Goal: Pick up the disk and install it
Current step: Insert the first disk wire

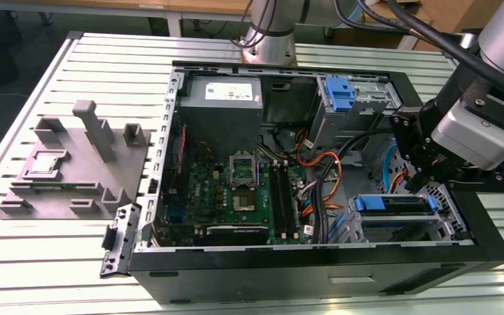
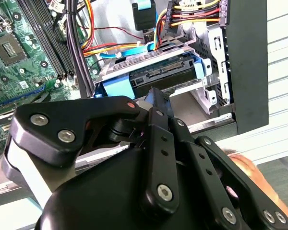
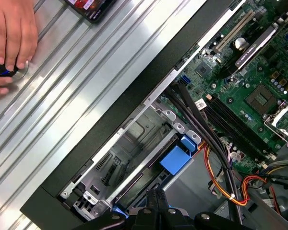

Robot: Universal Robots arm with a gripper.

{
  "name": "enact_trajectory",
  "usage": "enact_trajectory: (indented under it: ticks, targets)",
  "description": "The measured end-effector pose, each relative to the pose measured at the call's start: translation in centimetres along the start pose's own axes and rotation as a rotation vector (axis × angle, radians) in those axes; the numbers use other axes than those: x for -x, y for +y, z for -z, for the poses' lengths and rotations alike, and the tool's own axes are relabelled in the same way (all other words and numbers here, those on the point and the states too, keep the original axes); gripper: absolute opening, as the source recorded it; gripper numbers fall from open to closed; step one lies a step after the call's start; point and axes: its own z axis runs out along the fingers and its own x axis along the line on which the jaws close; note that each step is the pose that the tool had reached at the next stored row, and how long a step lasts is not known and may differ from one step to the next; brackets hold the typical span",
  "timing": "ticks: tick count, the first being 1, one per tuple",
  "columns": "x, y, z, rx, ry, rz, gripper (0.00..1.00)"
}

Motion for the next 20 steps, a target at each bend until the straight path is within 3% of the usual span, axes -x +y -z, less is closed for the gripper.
enact_trajectory:
  ticks: [6,17,20]
  targets:
    - [0.0,-0.24,-0.03,0.0,-0.0001,0.0,0.1]
    - [-0.03,-2.35,-0.46,0.0002,0.0006,0.001,0.1]
    - [-0.02,-2.41,-0.64,-0.0046,0.0074,0.016,0.1]
